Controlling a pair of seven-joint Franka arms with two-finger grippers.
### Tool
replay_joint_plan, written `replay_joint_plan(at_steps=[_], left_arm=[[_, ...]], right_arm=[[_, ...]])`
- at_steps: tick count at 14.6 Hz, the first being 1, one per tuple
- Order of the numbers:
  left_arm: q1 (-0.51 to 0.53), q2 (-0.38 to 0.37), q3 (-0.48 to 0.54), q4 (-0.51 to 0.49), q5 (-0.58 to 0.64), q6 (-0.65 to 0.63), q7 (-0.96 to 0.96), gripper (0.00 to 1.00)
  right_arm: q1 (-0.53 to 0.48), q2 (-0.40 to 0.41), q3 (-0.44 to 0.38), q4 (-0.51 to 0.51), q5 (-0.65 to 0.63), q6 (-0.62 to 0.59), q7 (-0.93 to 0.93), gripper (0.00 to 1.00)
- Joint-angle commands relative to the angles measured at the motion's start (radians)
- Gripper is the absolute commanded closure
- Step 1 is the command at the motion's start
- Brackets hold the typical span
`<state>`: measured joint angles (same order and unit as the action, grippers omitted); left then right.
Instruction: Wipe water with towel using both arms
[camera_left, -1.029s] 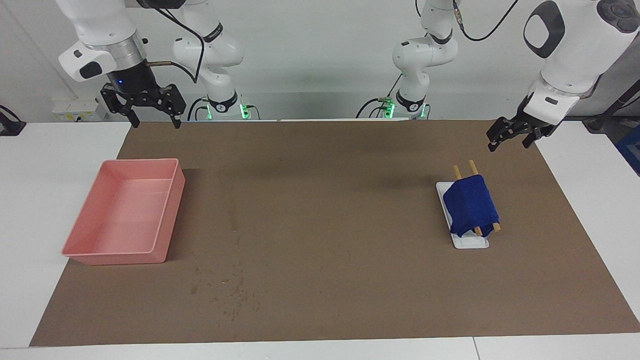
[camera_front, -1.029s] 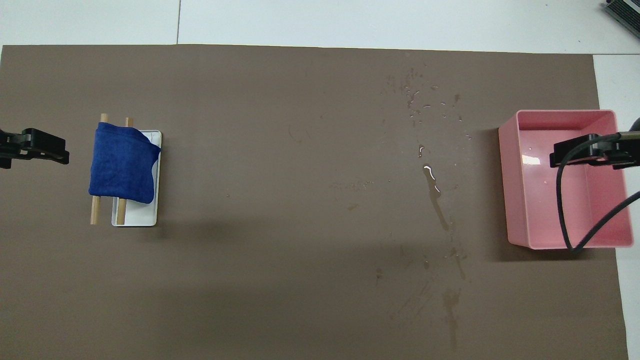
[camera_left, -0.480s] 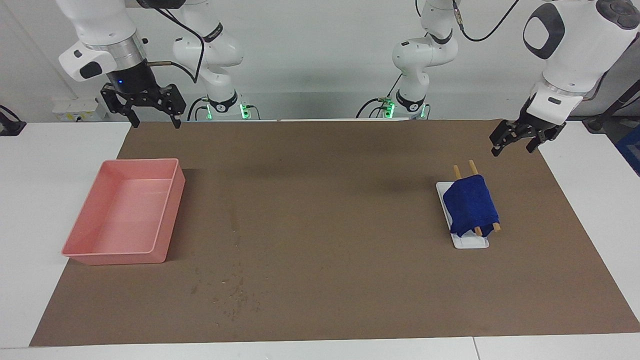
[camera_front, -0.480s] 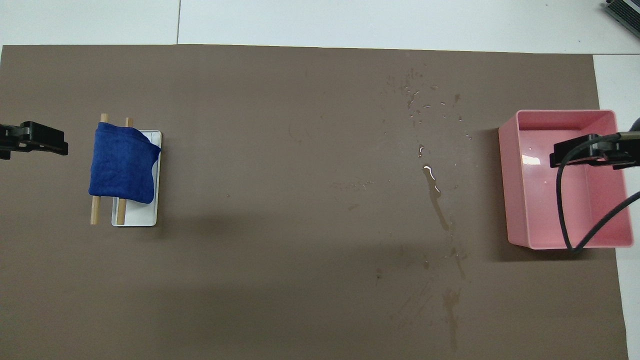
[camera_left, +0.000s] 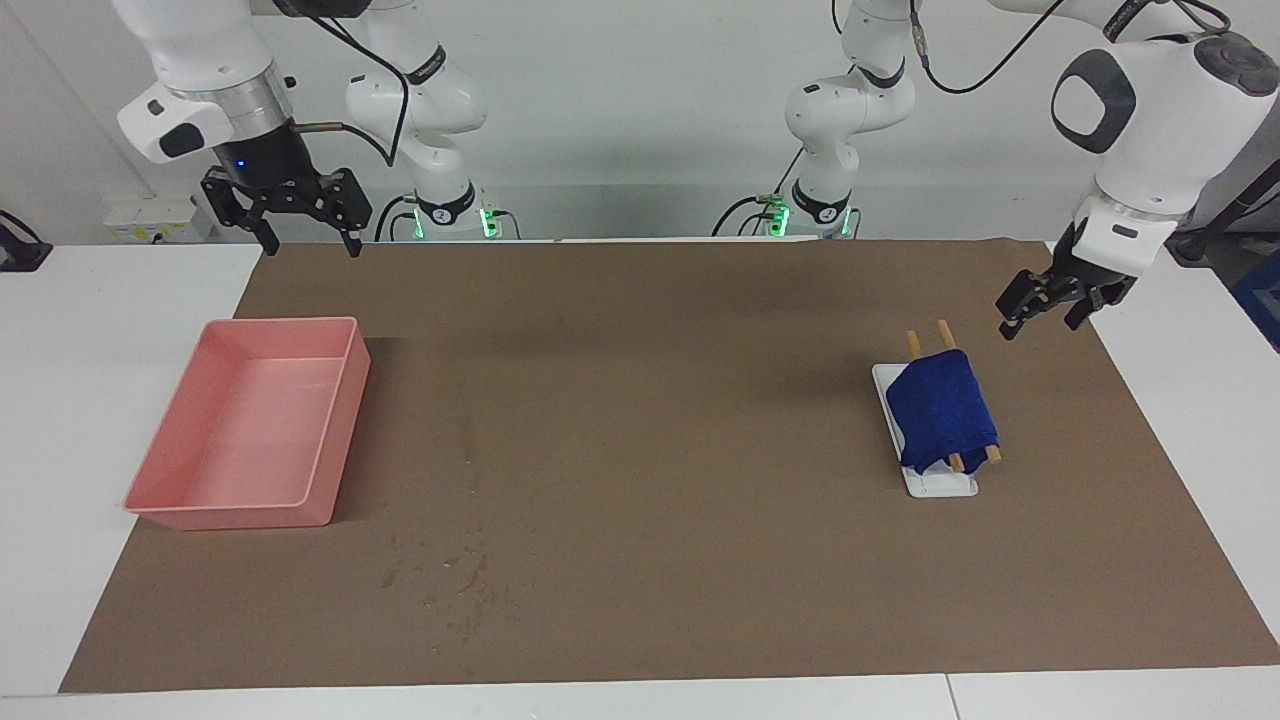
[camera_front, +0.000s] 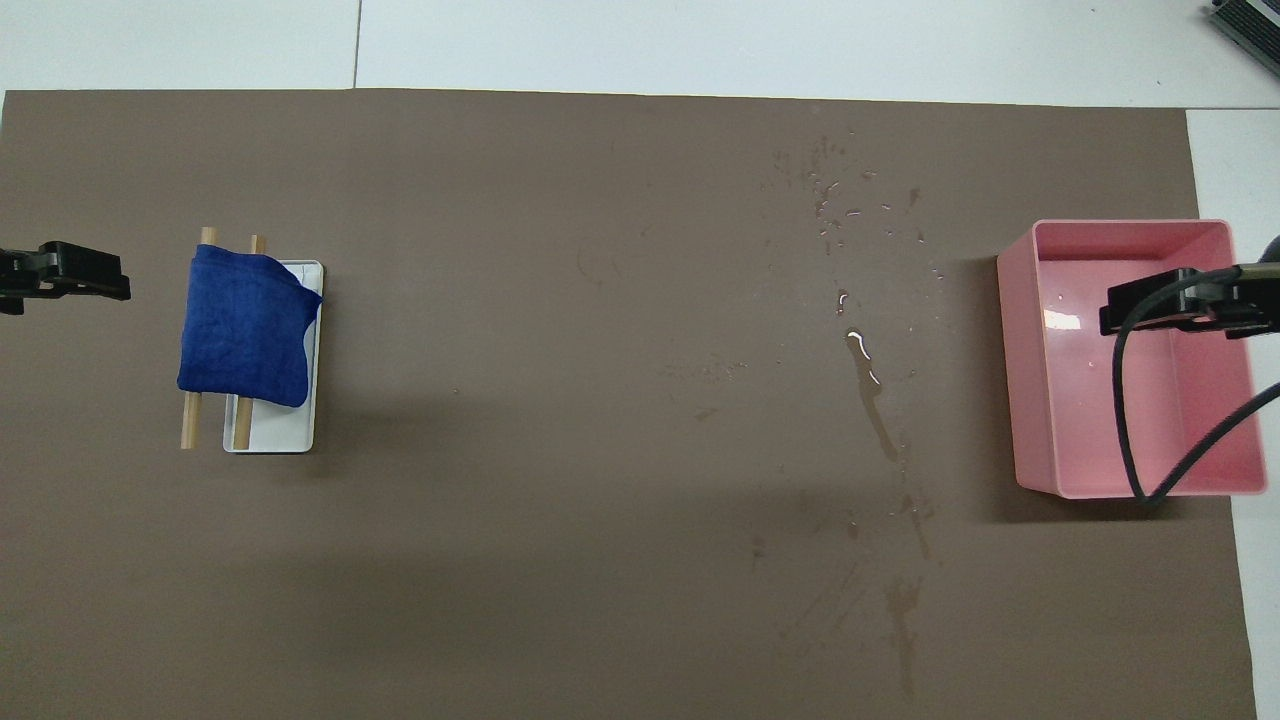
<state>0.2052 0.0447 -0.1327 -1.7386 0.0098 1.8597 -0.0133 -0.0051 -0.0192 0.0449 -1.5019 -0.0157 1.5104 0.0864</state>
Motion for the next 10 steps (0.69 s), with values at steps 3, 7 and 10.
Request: replay_joint_plan(at_steps=[3,7,10], left_arm=[[-0.001,0.015,-0.005,-0.094,-0.008,0.105,0.003,0.00],[-0.001,0.024,-0.005,-0.174,-0.005,0.188,0.001,0.00],[-0.004,0.027,-0.005,-0.220,-0.005,0.242,0.003,0.00]], right_arm=[[-0.001,-0.011,0.004,-0.014,-0.015,-0.001,0.013,0.00],[-0.001,-0.013,0.004,-0.020,-0.015,-0.001,0.013,0.00],[-0.001,-0.019,0.004,-0.026,-0.015,0.001,0.013,0.00]])
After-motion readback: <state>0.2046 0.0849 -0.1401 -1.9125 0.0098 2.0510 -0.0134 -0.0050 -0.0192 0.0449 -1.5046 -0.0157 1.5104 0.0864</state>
